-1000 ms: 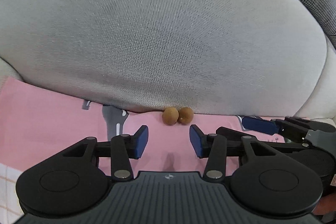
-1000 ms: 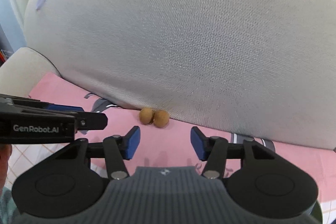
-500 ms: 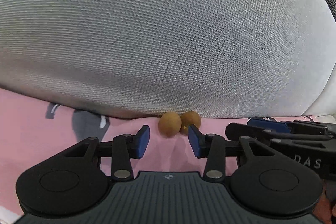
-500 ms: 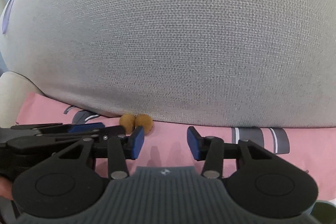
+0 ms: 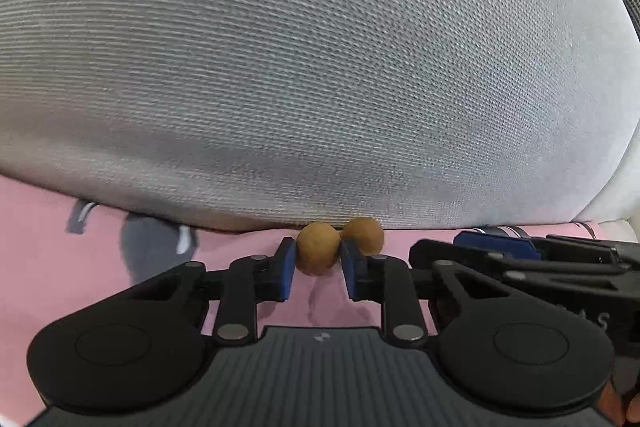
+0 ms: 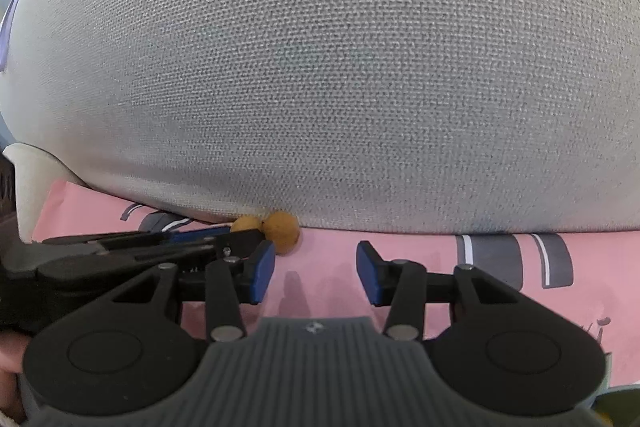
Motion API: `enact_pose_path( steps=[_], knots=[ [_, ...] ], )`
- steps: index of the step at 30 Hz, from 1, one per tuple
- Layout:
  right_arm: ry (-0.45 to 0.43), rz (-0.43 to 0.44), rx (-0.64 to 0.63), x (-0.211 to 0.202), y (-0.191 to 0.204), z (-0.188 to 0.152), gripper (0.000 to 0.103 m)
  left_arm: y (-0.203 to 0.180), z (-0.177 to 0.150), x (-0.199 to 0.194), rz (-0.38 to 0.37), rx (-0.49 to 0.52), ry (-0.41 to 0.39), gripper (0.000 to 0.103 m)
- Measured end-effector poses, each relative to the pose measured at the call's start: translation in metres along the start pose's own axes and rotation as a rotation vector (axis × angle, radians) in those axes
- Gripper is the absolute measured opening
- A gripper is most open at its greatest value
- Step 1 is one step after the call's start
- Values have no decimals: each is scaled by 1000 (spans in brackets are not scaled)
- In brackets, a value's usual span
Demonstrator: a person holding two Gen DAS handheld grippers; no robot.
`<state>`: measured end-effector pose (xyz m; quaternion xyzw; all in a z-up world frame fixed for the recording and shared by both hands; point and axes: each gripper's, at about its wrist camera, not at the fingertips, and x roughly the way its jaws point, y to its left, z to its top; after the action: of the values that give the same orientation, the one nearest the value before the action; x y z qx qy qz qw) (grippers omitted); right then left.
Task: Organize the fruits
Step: 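Close the left gripper on one longan while the right gripper closes on the other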
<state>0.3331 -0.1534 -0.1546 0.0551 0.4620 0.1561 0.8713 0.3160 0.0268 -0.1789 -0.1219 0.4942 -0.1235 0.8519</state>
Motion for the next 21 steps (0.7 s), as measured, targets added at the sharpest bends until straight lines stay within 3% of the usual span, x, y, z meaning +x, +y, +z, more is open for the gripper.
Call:
enact_pose_path(
  steps=[7, 17, 19, 21],
  knots=[
    [-4, 23, -39, 11, 24, 9, 44, 11, -3, -34, 43, -26, -21, 27],
    [59, -60, -100, 47, 41, 12, 43, 12, -8, -62, 40, -60, -41, 27],
    [68, -73, -100, 52, 43, 13, 41, 13, -10, -68, 36, -61, -40, 27],
    [86, -69, -94, 58, 43, 13, 30, 11, -14, -72, 37, -58, -36, 27]
  ],
)
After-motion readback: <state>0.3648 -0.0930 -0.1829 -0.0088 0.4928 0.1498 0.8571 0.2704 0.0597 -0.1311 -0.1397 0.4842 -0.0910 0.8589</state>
